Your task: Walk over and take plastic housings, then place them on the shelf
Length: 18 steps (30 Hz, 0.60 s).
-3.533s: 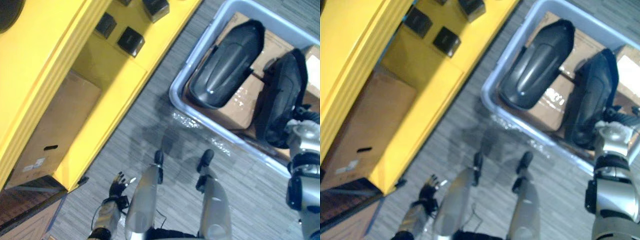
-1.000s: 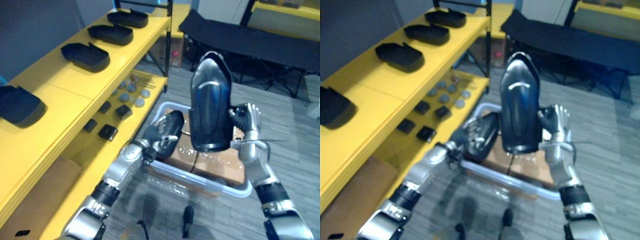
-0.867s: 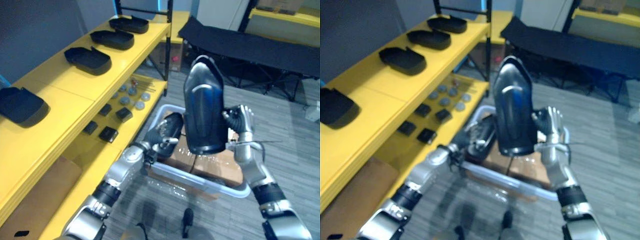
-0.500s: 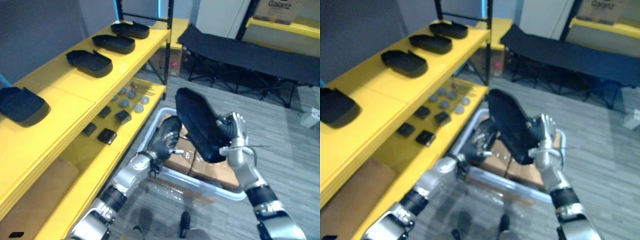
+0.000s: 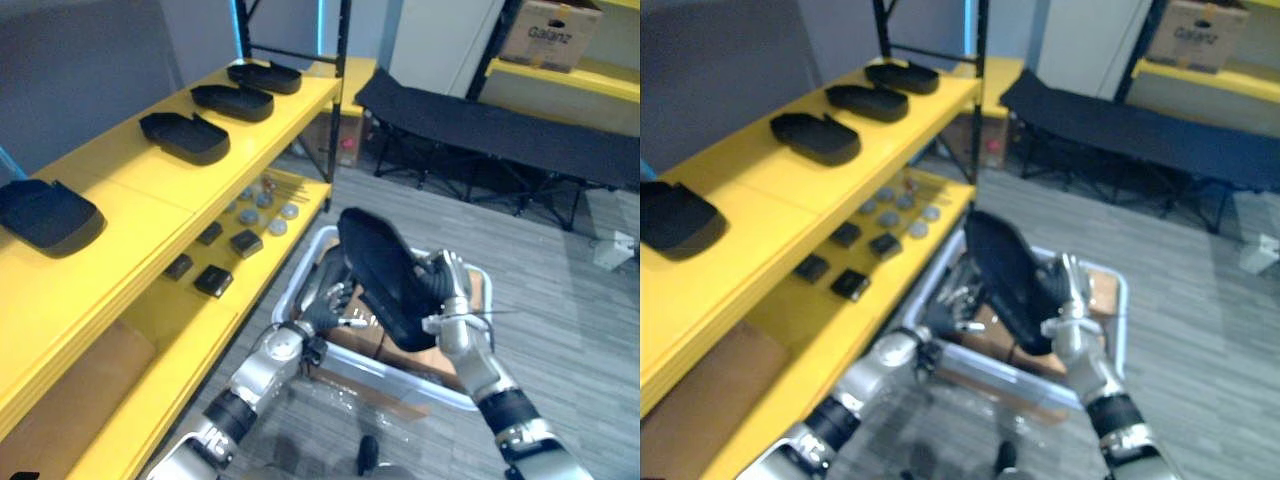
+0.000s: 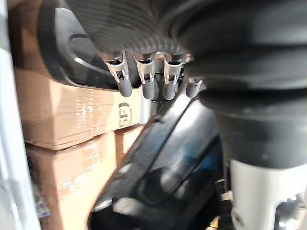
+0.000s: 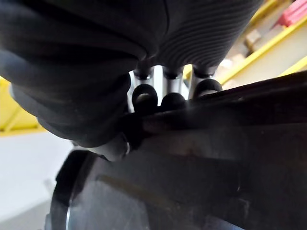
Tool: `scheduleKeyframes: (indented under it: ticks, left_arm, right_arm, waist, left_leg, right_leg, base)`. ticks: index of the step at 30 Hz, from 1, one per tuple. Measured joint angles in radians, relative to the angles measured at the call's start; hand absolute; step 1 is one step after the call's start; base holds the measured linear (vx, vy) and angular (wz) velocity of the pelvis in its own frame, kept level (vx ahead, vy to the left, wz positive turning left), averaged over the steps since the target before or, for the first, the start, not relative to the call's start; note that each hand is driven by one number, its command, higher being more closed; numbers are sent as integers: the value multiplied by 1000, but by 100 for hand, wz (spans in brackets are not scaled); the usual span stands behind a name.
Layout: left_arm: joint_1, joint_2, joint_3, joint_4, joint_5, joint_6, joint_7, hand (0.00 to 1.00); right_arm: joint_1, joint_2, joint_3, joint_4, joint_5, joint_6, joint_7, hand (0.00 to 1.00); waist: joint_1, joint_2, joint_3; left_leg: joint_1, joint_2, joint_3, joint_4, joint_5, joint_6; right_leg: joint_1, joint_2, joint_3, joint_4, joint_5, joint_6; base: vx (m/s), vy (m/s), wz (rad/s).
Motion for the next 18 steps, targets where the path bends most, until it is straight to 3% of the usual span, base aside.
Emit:
scheduleKeyframes:
  ticks: [7, 8, 9, 12, 15, 17, 18]
  left_arm:
    - [20, 0, 10, -83, -7, -83, 10, 0]
    - [14, 0, 19, -101, -13, -107, 17, 0]
    - [-26, -1, 80, -194, -11, -219, 136, 0]
    - [-60, 0, 89, -233, -11, -253, 170, 0]
    - [-60, 0, 119, -279, -1, -246, 201, 0]
    - [-60, -12, 181, -318, 8, -119, 208, 0]
    - [-59, -12, 188, -311, 9, -91, 208, 0]
  right_arm:
    - [16, 26, -28, 183, 23, 110, -22, 100]
    - [1, 24, -52, 201, 51, 130, -33, 100]
    - [-70, 14, -157, 241, 129, 180, -86, 100]
    - [-86, 14, -159, 241, 137, 182, -92, 100]
    - [-92, 14, -172, 239, 141, 182, -92, 100]
    - [-93, 14, -220, 231, 152, 180, -111, 100]
    - [-94, 14, -231, 227, 152, 179, -116, 100]
  waist:
    - [3, 4, 0]
    - [4, 8, 2]
    - [0, 22, 14]
    - [5, 23, 14]
    - [5, 23, 14]
    - [5, 25, 16]
    - [3, 26, 17]
  left_leg:
    - [-13, -13, -6, -8, 8, 7]
    - [-28, -17, -7, -6, 8, 8]
    - [-74, -14, -28, 12, 10, 10]
    - [-74, -15, -29, 17, 5, 11]
    - [-73, -14, -30, 28, -4, 12]
    - [-69, -14, -31, 30, -9, 15]
    - [-67, -13, -32, 32, -12, 16]
  right_leg:
    - [-11, -14, -4, 0, 2, 6]
    - [-25, -18, -4, 0, -1, 11]
    - [-53, -17, -22, 4, 1, 10]
    - [-51, -19, -23, 8, 1, 10]
    - [-49, -19, -22, 11, 1, 10]
    - [-42, -19, -20, 14, 2, 11]
    - [-39, -18, -20, 14, 2, 11]
  base:
    - [-14, 4, 4]
    - [-13, -15, 22]
    - [17, -10, 23]
    - [43, 16, 8]
    - [12, 11, 0]
    - [7, 9, 2]
    - [0, 0, 0]
